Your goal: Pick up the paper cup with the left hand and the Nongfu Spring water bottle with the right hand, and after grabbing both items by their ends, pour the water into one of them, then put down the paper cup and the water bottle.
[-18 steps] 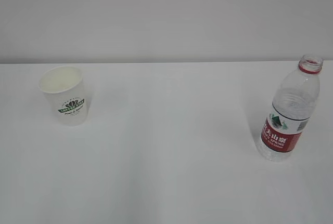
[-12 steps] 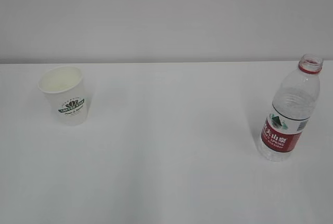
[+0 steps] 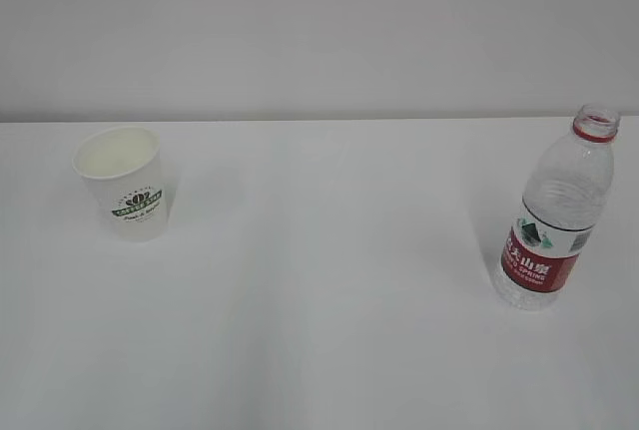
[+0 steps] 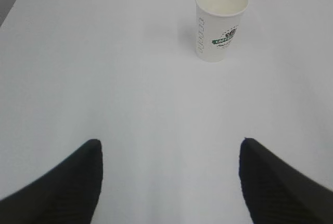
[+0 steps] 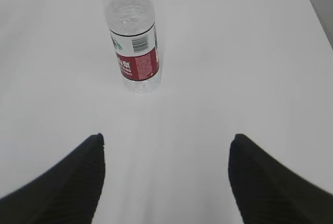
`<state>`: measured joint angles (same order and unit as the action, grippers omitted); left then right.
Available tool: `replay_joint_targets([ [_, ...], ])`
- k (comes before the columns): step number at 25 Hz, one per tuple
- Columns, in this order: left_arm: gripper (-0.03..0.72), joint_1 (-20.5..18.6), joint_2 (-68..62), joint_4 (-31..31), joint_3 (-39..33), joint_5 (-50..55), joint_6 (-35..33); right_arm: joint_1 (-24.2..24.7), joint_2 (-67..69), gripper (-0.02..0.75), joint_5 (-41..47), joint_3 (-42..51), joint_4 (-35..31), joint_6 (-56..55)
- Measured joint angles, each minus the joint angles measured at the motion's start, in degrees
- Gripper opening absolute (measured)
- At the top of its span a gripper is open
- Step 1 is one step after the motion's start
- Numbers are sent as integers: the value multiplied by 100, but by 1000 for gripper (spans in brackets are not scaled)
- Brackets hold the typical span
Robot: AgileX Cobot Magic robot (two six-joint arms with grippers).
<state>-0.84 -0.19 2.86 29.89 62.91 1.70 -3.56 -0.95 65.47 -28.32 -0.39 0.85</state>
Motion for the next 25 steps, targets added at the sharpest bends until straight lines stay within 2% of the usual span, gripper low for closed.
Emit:
replay_joint_targets([
  [25,575,0,0,0,0,0,0,0,0,554,0,0,0,0],
])
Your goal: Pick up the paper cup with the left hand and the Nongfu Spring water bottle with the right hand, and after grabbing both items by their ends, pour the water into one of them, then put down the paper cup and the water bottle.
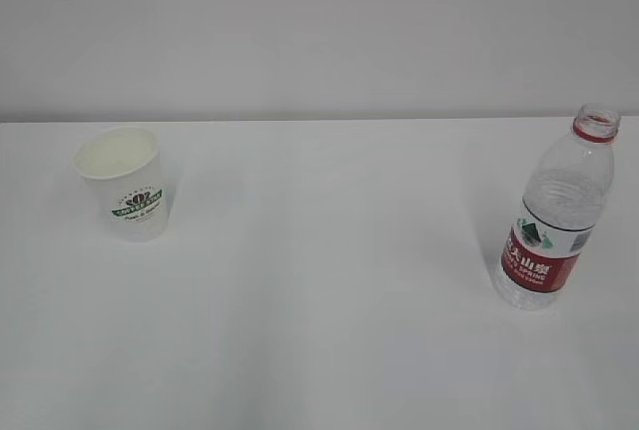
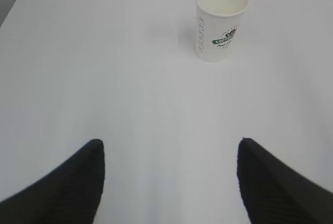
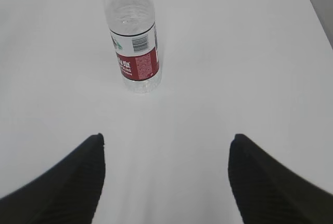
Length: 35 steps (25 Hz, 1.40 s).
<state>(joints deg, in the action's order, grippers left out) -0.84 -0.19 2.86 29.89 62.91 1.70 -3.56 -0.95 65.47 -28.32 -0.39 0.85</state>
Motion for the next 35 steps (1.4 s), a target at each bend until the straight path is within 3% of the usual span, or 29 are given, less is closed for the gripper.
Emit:
replay_joint_targets([
  [9,569,0,0,0,0,-12,0,0,0,554,0,-54,225,148],
  [22,566,0,-54,0,194,-318,0,0,0,554,-345,-289,39,242],
  [35,566,0,-910,0,194,-995,0,0,536,554,-944,-498,-8,260],
])
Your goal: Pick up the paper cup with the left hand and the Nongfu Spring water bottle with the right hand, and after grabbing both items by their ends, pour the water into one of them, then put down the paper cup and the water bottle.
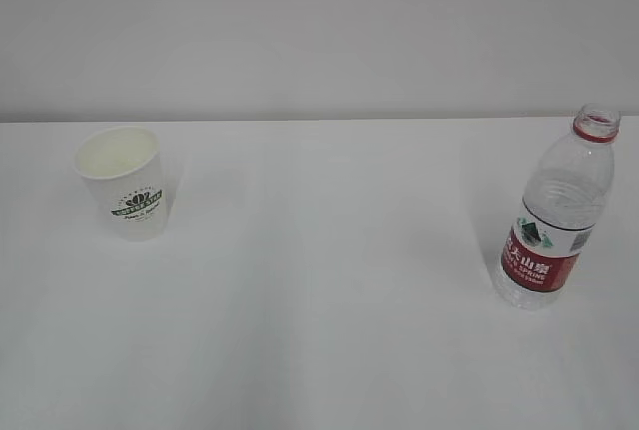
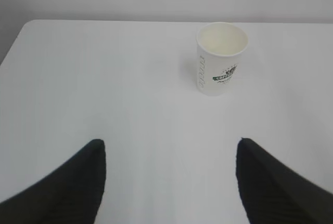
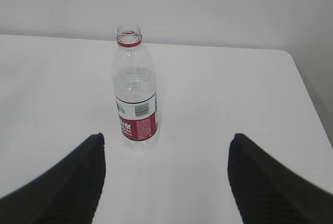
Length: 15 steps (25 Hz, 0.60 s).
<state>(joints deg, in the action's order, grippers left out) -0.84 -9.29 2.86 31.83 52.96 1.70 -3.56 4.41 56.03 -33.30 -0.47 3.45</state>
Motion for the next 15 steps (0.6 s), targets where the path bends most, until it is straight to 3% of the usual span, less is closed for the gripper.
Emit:
replay_joint_targets([
  [15,568,0,-812,0,0,-1047,0,0,727,553,-1170,0,-68,13],
])
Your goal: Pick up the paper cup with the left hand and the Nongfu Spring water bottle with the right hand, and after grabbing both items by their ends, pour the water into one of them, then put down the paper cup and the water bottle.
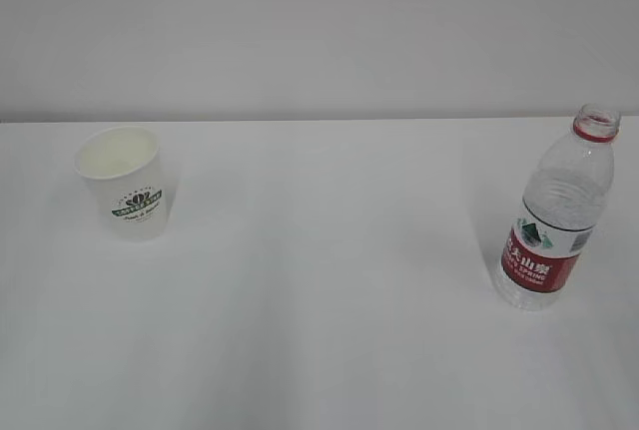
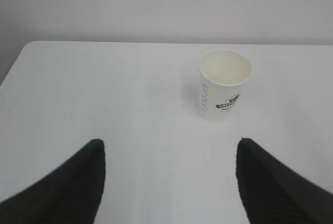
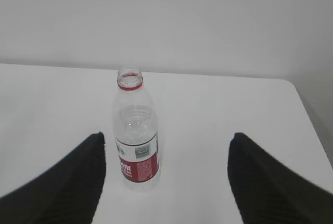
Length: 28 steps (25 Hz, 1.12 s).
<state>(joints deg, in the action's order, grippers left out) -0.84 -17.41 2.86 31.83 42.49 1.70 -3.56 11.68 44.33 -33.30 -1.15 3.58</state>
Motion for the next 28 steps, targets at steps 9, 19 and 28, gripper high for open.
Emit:
replay_joint_targets([
  [9,581,0,-446,0,0,-444,0,0,505,552,-677,0,-41,95],
  [19,583,0,-897,0,0,-1002,-21,0,850,552,-1538,0,-72,141],
  [28,584,0,-1322,0,0,-1429,-21,0,1186,552,-1898,0,-81,212],
])
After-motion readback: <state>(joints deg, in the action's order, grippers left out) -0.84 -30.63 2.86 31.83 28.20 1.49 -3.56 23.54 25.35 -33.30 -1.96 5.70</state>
